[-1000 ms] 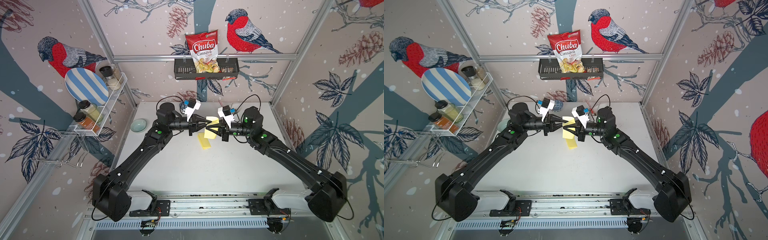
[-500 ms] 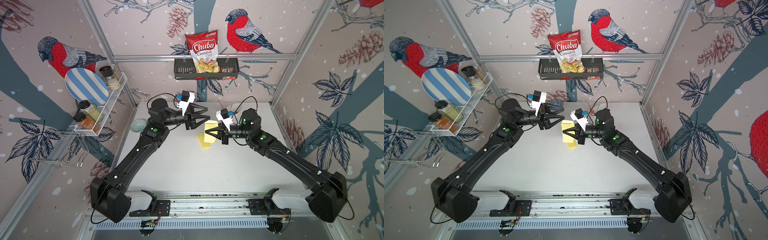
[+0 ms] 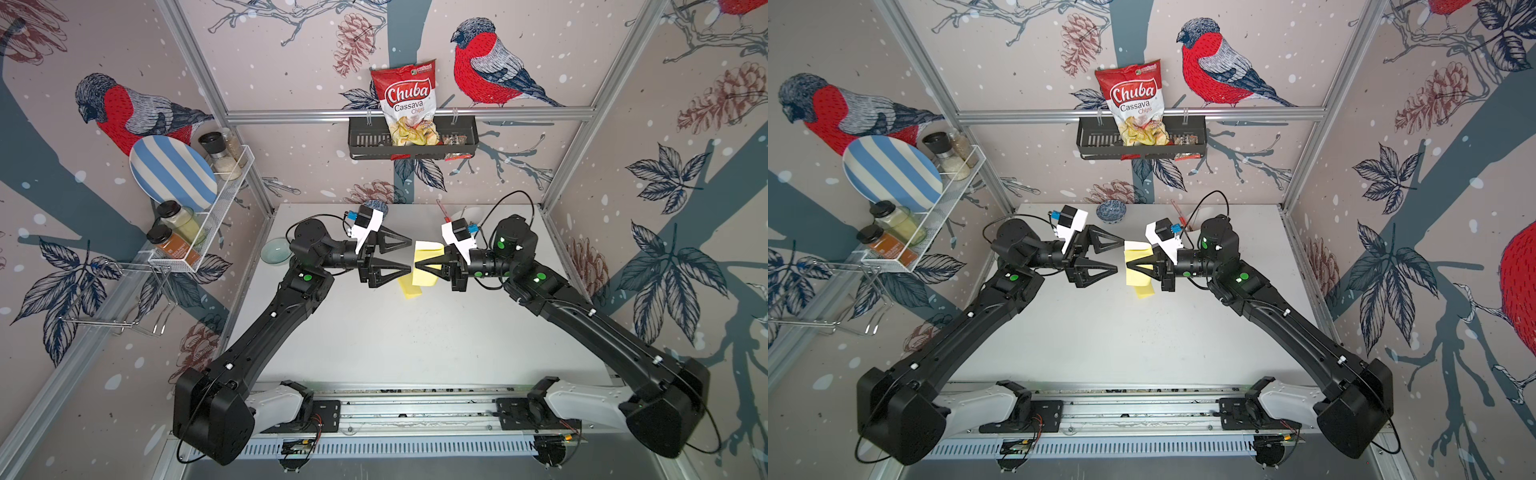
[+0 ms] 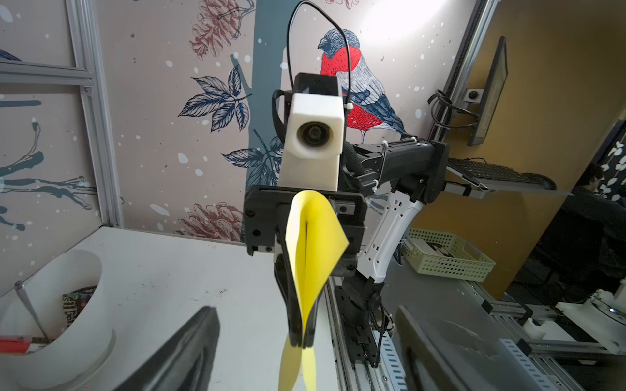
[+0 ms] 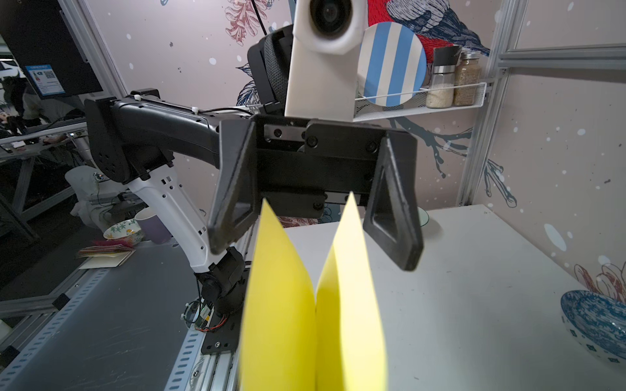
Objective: Fold the square paper along the opposite sides
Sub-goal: Fold the paper.
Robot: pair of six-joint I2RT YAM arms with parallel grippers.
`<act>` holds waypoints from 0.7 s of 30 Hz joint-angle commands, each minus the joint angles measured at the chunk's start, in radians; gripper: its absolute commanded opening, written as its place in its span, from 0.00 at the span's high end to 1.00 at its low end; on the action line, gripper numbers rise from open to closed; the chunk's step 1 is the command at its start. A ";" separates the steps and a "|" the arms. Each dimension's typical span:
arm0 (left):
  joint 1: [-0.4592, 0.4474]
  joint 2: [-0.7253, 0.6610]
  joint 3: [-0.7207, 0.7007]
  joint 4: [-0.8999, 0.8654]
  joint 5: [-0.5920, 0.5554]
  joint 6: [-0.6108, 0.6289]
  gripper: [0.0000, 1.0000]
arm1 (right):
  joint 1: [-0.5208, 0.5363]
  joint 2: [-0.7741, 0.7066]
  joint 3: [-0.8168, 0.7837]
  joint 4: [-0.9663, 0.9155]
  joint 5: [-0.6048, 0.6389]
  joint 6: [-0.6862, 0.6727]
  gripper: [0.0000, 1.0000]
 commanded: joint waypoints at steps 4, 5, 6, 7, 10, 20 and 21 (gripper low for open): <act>0.002 -0.009 -0.003 0.107 0.033 -0.036 0.17 | -0.001 0.029 0.030 -0.003 -0.027 -0.010 1.00; 0.001 -0.007 -0.002 0.103 0.026 -0.034 0.17 | 0.002 0.029 0.033 -0.002 -0.031 -0.010 1.00; 0.002 -0.004 0.002 0.095 0.017 -0.030 0.18 | 0.001 0.029 0.037 0.001 -0.037 -0.009 1.00; 0.001 0.002 0.009 0.074 0.006 -0.022 0.18 | 0.003 0.055 0.039 0.003 -0.042 -0.007 1.00; 0.000 0.018 0.033 0.010 -0.023 0.011 0.18 | 0.005 0.075 0.050 0.003 -0.052 -0.007 1.00; -0.007 0.017 0.063 -0.101 -0.081 0.087 0.45 | 0.009 0.108 0.067 0.008 -0.063 -0.005 1.00; -0.009 0.014 0.064 -0.117 -0.091 0.101 0.47 | 0.009 0.110 0.069 0.009 -0.063 -0.005 1.00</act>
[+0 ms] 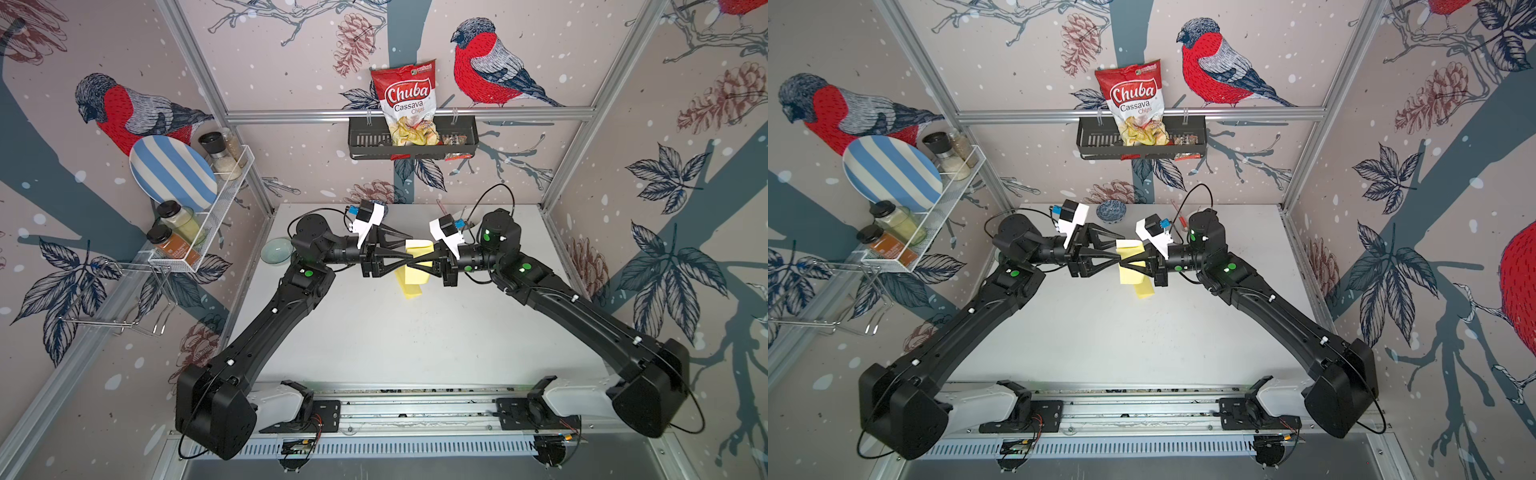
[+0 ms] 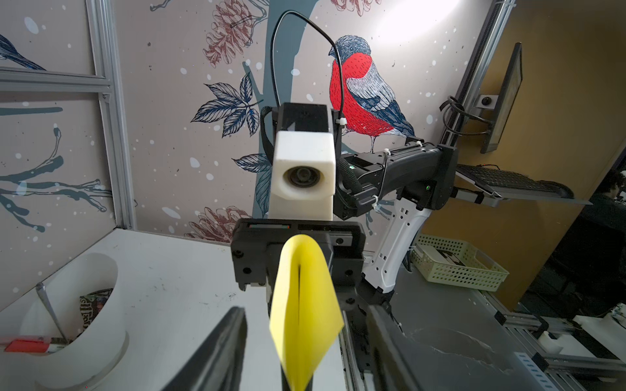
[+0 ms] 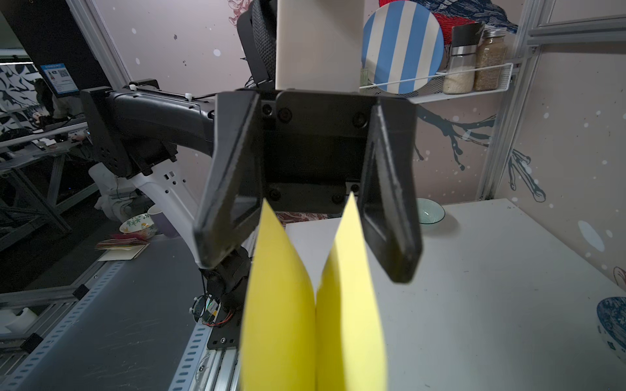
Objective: Fold the square paper along the opposite sides
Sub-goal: Fold the paper.
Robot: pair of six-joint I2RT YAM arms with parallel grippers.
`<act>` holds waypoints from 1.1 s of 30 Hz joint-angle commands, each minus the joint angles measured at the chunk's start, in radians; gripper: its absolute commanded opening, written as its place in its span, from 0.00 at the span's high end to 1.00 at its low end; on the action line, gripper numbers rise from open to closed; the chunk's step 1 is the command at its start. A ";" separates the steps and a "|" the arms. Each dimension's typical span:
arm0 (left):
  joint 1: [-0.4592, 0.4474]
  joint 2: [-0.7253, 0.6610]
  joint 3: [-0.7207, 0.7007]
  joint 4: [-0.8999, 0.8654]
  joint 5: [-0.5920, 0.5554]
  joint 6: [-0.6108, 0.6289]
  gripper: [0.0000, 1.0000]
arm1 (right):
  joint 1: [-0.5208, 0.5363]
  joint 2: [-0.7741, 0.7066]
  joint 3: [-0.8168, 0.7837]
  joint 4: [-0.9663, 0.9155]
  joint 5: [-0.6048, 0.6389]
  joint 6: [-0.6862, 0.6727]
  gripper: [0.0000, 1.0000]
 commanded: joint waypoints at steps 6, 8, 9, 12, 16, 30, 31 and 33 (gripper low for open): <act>-0.008 -0.009 0.014 -0.062 -0.032 0.067 0.49 | 0.003 0.008 0.019 0.017 -0.018 0.002 1.00; -0.011 -0.008 0.014 -0.066 -0.036 0.071 0.50 | 0.004 0.007 0.018 0.018 -0.018 0.004 1.00; -0.012 -0.008 0.014 -0.069 -0.039 0.073 0.52 | 0.005 0.007 0.018 0.019 -0.016 0.005 1.00; -0.016 -0.007 0.017 -0.075 -0.044 0.076 0.63 | 0.004 0.010 0.018 0.020 -0.012 0.007 1.00; -0.018 -0.011 0.019 -0.082 -0.046 0.081 0.77 | 0.004 0.011 0.018 0.020 -0.012 0.007 1.00; -0.018 -0.015 0.017 -0.083 -0.050 0.085 0.87 | 0.005 0.011 0.015 0.022 -0.011 0.008 1.00; -0.018 -0.015 0.017 -0.081 -0.051 0.084 0.87 | 0.005 0.011 0.015 0.021 -0.011 0.006 1.00; -0.018 -0.017 0.017 -0.081 -0.051 0.085 0.89 | 0.004 0.011 0.014 0.021 -0.011 0.007 1.00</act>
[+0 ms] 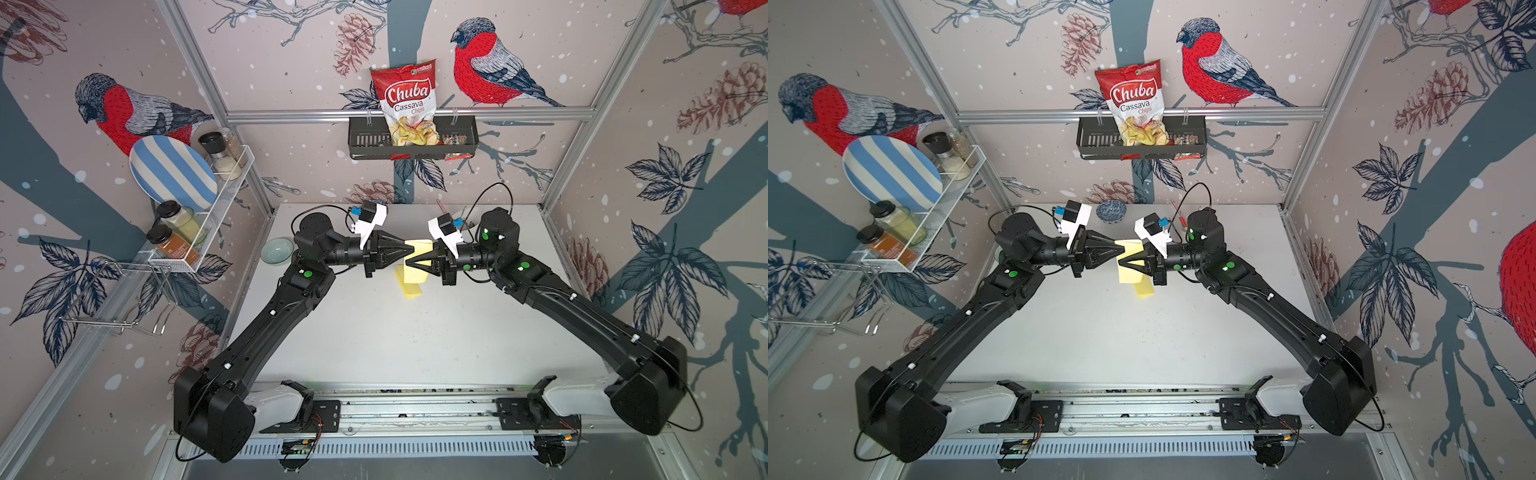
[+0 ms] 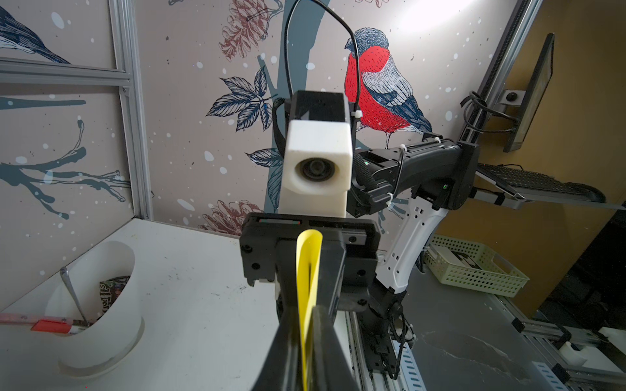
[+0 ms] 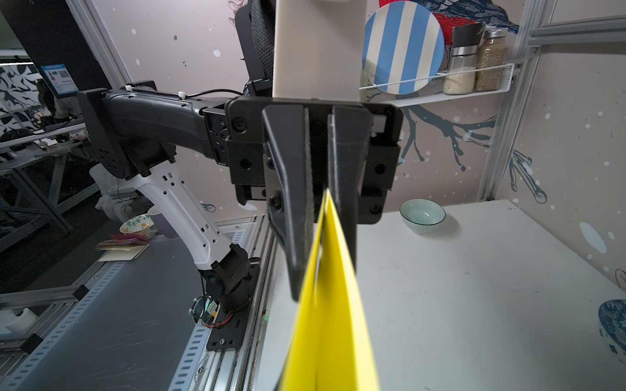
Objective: Fold the square paper along the opposite sides
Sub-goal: Fold the paper, then smooth out the paper.
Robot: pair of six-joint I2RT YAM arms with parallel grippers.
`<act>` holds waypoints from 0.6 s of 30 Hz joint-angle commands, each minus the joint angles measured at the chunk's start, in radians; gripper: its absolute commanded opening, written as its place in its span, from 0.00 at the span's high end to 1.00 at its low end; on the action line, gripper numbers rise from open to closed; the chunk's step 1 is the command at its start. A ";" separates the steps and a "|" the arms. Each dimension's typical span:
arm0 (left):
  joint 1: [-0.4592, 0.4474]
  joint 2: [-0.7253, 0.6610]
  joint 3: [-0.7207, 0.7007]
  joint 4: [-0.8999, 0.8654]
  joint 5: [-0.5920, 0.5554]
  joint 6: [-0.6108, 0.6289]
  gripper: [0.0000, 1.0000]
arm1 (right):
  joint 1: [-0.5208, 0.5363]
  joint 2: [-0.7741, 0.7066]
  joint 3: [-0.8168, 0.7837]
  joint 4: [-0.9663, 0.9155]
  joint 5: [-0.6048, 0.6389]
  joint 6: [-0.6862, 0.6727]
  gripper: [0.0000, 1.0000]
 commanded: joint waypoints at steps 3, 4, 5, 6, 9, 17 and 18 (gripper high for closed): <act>-0.002 -0.008 0.006 0.021 0.001 0.016 0.90 | 0.003 0.000 0.004 0.021 -0.009 0.006 1.00; -0.002 -0.008 0.005 0.022 0.001 0.016 0.91 | 0.001 0.001 0.003 0.020 -0.009 0.006 1.00; -0.002 -0.009 0.006 0.022 0.000 0.015 0.93 | 0.003 0.000 0.003 0.020 -0.009 0.006 1.00; -0.002 -0.009 0.006 0.023 0.000 0.015 0.95 | 0.002 0.000 0.003 0.020 -0.009 0.006 1.00; -0.002 -0.013 0.008 0.024 -0.001 0.014 1.00 | 0.002 -0.002 0.003 0.020 -0.010 0.006 1.00; -0.002 -0.015 0.014 -0.003 0.000 0.026 1.00 | -0.007 -0.016 0.017 0.001 0.015 0.006 0.73; -0.002 -0.016 0.015 -0.008 0.001 0.031 1.00 | -0.013 -0.021 0.021 -0.002 0.015 0.008 0.67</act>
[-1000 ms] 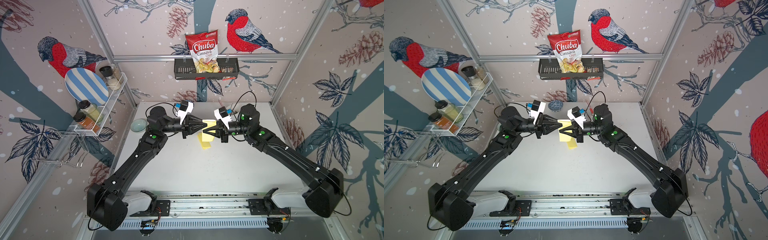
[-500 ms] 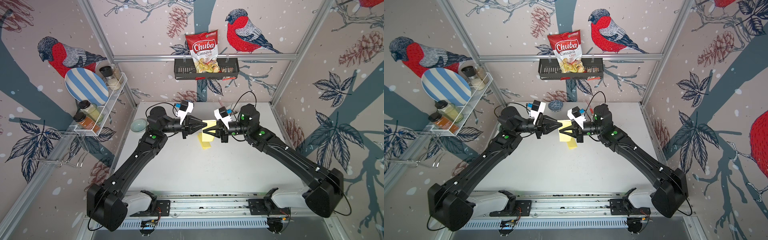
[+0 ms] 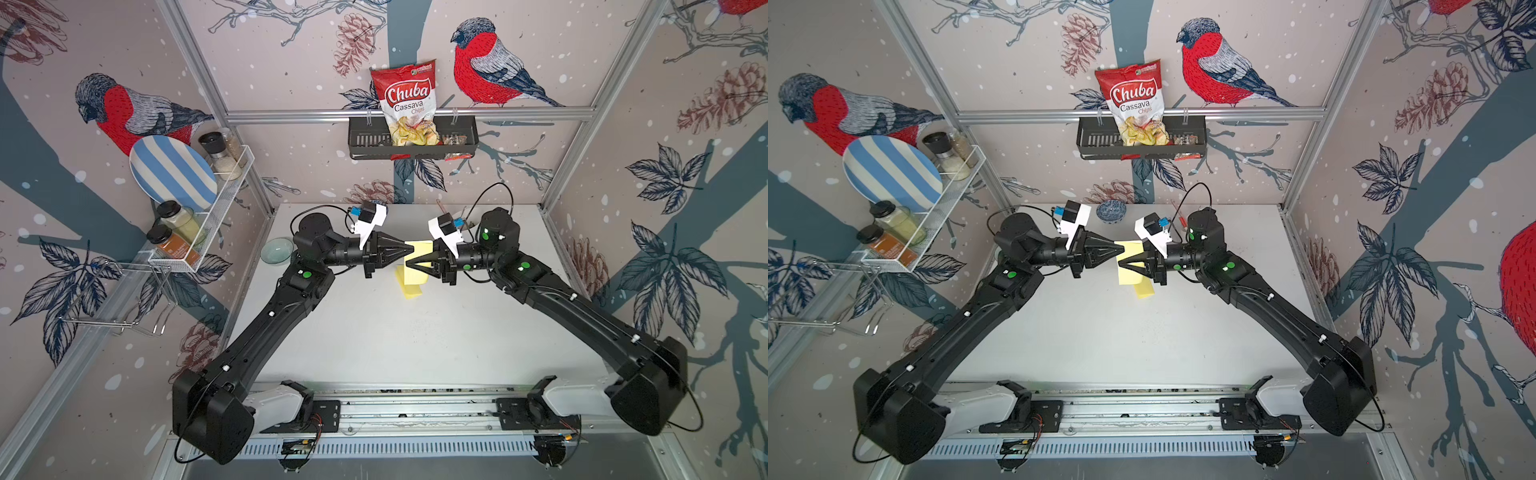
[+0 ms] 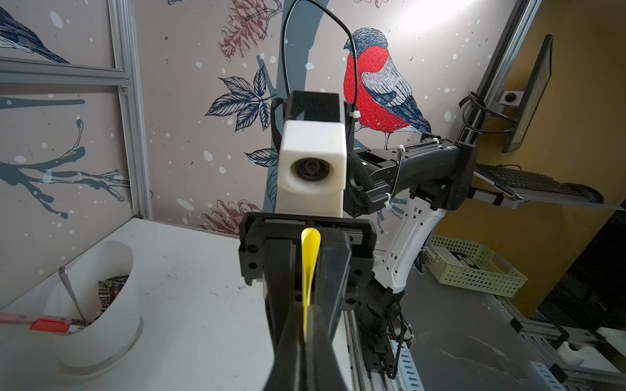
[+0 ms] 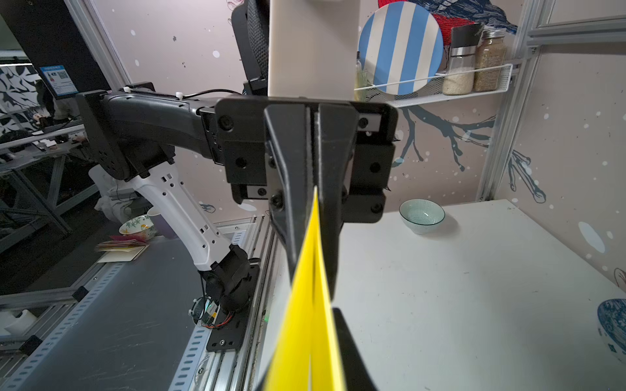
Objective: Fold the square paper along the opposite sides
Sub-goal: Smooth out the paper.
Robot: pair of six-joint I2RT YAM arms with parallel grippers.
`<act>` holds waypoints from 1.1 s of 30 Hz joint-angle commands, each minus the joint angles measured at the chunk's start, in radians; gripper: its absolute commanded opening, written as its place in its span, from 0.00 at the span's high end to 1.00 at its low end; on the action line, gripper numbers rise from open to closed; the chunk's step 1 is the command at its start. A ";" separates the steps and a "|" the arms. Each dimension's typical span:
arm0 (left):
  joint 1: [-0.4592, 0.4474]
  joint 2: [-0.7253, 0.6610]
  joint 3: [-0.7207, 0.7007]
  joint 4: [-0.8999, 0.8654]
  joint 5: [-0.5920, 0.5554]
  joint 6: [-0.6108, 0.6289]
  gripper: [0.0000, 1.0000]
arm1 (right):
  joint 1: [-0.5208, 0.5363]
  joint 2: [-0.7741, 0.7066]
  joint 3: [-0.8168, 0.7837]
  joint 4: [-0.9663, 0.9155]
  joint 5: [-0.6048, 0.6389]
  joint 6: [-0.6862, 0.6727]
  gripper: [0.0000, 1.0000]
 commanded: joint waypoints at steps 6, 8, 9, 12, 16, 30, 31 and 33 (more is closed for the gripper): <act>-0.002 -0.005 0.018 -0.040 0.007 0.061 1.00 | -0.037 -0.045 0.044 -0.009 0.006 0.012 0.55; -0.003 -0.004 0.017 -0.046 0.007 0.065 1.00 | -0.040 -0.043 0.052 -0.015 0.003 0.014 0.55; -0.003 -0.004 0.017 -0.046 0.007 0.065 1.00 | -0.041 -0.039 0.056 -0.019 0.002 0.014 0.56; -0.003 -0.005 0.016 -0.042 0.010 0.065 1.00 | -0.040 -0.029 0.056 -0.023 0.004 0.015 0.61; -0.003 -0.010 0.015 -0.043 0.012 0.068 1.00 | -0.040 -0.023 0.061 -0.020 0.009 0.021 0.74; -0.003 0.005 0.029 -0.094 -0.008 0.102 1.00 | -0.043 -0.065 0.045 -0.045 0.026 -0.011 1.00; -0.003 0.005 0.031 -0.095 -0.007 0.104 1.00 | -0.044 -0.067 0.043 -0.047 0.030 -0.013 0.98; -0.003 0.005 0.030 -0.097 -0.006 0.106 1.00 | -0.050 -0.072 0.044 -0.047 0.028 -0.015 0.89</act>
